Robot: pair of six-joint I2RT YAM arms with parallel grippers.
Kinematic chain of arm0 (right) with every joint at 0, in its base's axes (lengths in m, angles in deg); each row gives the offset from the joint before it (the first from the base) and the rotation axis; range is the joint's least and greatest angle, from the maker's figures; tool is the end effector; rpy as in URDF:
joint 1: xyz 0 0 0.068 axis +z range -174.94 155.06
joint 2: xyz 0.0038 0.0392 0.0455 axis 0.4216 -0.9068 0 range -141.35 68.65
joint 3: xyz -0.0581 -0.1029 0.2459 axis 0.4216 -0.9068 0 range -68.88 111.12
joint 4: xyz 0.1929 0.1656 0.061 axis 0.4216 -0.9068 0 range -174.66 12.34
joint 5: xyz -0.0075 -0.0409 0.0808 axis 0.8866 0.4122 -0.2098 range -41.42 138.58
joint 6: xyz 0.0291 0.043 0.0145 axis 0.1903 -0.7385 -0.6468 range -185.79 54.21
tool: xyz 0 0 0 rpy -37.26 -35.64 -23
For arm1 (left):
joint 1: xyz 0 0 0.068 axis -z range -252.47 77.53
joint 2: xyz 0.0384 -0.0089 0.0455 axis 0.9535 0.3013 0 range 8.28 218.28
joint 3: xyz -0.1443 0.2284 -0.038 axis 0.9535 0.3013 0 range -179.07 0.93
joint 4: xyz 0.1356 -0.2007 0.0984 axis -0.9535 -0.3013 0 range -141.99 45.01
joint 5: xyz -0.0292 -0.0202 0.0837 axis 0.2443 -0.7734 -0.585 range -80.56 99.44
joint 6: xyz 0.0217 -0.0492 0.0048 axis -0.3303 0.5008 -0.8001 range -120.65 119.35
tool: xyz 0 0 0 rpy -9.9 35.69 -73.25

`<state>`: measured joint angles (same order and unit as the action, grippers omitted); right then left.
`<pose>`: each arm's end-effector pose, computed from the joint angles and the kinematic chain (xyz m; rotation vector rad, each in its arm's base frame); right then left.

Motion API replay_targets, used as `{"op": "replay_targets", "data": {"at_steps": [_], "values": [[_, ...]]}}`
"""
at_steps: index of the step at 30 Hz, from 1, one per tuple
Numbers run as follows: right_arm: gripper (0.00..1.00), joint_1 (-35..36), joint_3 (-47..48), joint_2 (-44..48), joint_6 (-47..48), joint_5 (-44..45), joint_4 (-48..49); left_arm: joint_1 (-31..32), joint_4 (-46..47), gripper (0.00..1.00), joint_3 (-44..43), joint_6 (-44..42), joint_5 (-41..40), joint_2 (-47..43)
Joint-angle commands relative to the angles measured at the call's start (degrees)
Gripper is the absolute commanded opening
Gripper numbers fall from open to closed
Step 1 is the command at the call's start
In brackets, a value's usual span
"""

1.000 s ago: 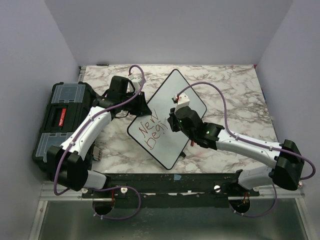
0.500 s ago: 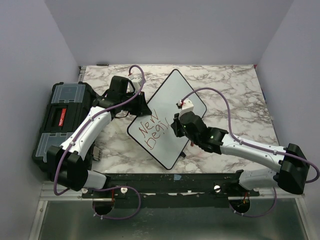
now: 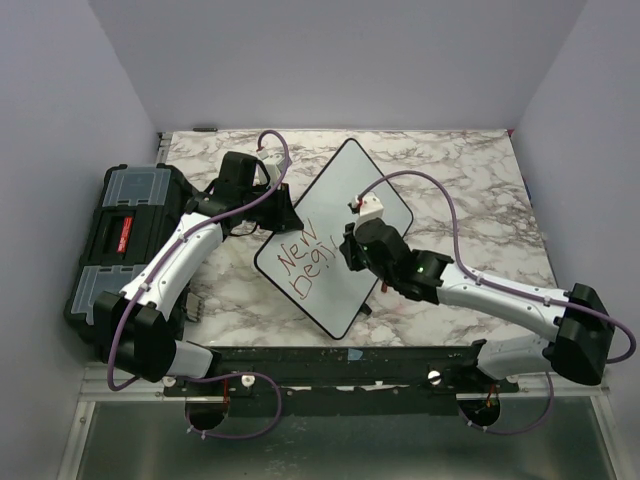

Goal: Write a sentence on the whiteboard

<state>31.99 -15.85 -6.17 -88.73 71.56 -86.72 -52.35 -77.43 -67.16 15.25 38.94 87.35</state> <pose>0.1711 0.2374 0.2783 -0.3779 2.0568 0.4330 0.2740 -0.1190 0.3127 0.3552 2.3565 -0.9080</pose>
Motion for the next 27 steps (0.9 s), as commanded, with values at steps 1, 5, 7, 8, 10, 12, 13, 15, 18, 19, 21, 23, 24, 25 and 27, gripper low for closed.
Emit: {"op": "replay_targets", "data": {"at_steps": [1, 5, 7, 8, 10, 12, 13, 15, 18, 19, 21, 23, 24, 25, 27], "values": [[0.01, 0.1, 2.7, -2.5, 0.5, -1.7, -0.3, 1.6, -3.1, 0.00, 1.3, -7.9, -7.9, 1.2], [0.01, 0.0, 4.1, -3.6, 1.0, -1.5, -0.1, 1.7, -3.1, 0.00, 1.2, -8.0, -7.8, 1.3], [0.01, -0.1, 4.8, -4.2, 1.3, -1.4, 0.0, 1.7, -3.1, 0.00, 1.2, -8.0, -7.9, 1.3], [0.01, -0.2, 5.2, -4.5, 1.5, -1.3, 0.0, 1.7, -3.1, 0.00, 1.2, -8.0, -7.9, 1.2], [0.01, -0.5, 5.8, -5.1, 2.0, -1.1, 0.1, 1.6, -3.1, 0.00, 1.2, -8.0, -7.9, 1.3], [0.01, -1.2, 6.4, -5.5, 2.5, -1.0, 0.0, 1.6, -3.1, 0.00, 1.2, -8.0, -7.9, 1.2], [0.01, -1.4, 6.8, -5.7, 2.7, -1.0, 0.1, 1.7, -3.1, 0.00, 1.2, -8.0, -7.9, 1.2], [0.01, -1.9, 7.4, -6.2, 3.1, -1.3, 0.2, 1.7, -3.1, 0.00, 1.2, -8.0, -8.0, 1.3], [0.01, -2.7, 7.7, -6.7, 3.3, -1.9, 0.3, 1.7, -3.2, 0.00, 1.2, -8.0, -8.0, 1.4], [0.01, -2.9, 7.7, -6.9, 3.3, -2.0, 0.4, 1.7, -3.2, 0.00, 1.1, -8.0, -8.0, 1.4], [0.01, -3.2, 7.4, -7.2, 3.1, -2.1, 0.4, 1.7, -3.2, 0.00, 1.1, -8.0, -8.0, 1.4], [0.01, -3.4, 6.8, -7.3, 2.8, -2.2, 0.5, 1.7, -3.2, 0.00, 1.2, -7.9, -8.0, 1.4], [0.01, -3.5, 6.4, -7.3, 2.6, -2.2, 0.7, 1.7, -3.2, 0.00, 1.1, -8.0, -8.0, 1.4], [0.01, -3.7, 6.1, -7.3, 2.4, -2.2, 0.7, 1.7, -3.2, 0.00, 1.1, -8.0, -8.0, 1.4], [0.01, -4.0, 5.3, -7.2, 1.9, -2.0, 0.7, 1.7, -3.2, 0.00, 1.1, -8.0, -8.0, 1.4]]}}
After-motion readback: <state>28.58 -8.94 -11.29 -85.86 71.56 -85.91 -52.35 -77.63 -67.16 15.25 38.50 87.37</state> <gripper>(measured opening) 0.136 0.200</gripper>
